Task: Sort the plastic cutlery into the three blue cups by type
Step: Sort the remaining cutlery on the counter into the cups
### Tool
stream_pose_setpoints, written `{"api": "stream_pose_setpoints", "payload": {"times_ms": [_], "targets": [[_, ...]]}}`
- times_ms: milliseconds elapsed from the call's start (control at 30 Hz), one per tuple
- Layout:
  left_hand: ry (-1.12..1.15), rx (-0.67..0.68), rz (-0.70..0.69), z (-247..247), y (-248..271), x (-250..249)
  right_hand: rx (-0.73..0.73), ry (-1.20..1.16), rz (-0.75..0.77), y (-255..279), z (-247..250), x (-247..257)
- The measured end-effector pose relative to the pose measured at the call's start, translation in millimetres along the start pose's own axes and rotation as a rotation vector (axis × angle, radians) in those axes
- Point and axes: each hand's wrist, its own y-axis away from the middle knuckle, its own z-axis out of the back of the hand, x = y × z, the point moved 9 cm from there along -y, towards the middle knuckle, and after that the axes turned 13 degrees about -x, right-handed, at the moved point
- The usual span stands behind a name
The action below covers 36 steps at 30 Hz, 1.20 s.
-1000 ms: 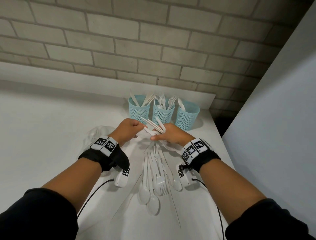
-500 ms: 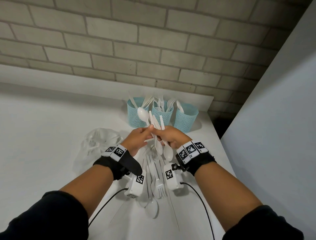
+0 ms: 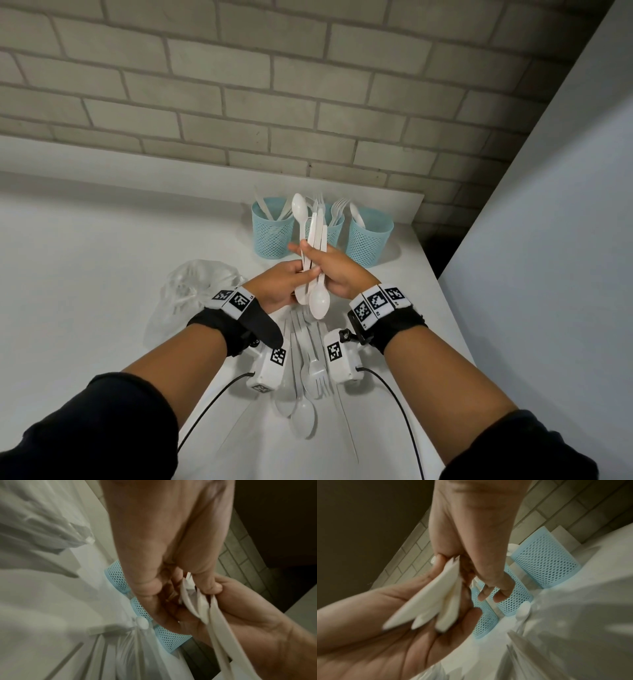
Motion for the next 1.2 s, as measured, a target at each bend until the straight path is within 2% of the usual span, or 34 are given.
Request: {"api": "stream_pose_setpoints", "payload": {"times_ms": [133,300,433,567,700,800,900,967,1067,1200], "targets": [[0.025,0.067,0.036,-6,3,2,0.020,0.027,-0.030,1,2,-3],[0.064,0.054,0.051,0,2,3,0.009,0.124,-0.037,0,2,-8],[0.122,0.034,0.020,7,0,0,-0.085,0.259,-0.022,4,11,0],[0.177,-0.010,-0.013,16,0,-3,-0.336,0.458,0.184,4,31,23],[0.165,-0.058,-0.006,21,-3,1,-0.402,0.364,0.251,-2,35,24],[0.182,-0.109,0.015,24,-3,5,-0.526,0.273,0.314,-9,48,26],[0.228,-0.137,0.071,24,1,6,-0.682,0.307,0.498,2,65,43],[0.257,-0.169,0.090,26,3,6,-0.735,0.348,0.622,13,70,52],[0.194,-0.249,0.039,33,3,2,-0.703,0.513,0.703,17,65,56],[0.046,-0.349,-0.069,42,-1,-3,-0.598,1.032,0.747,11,48,60]]}}
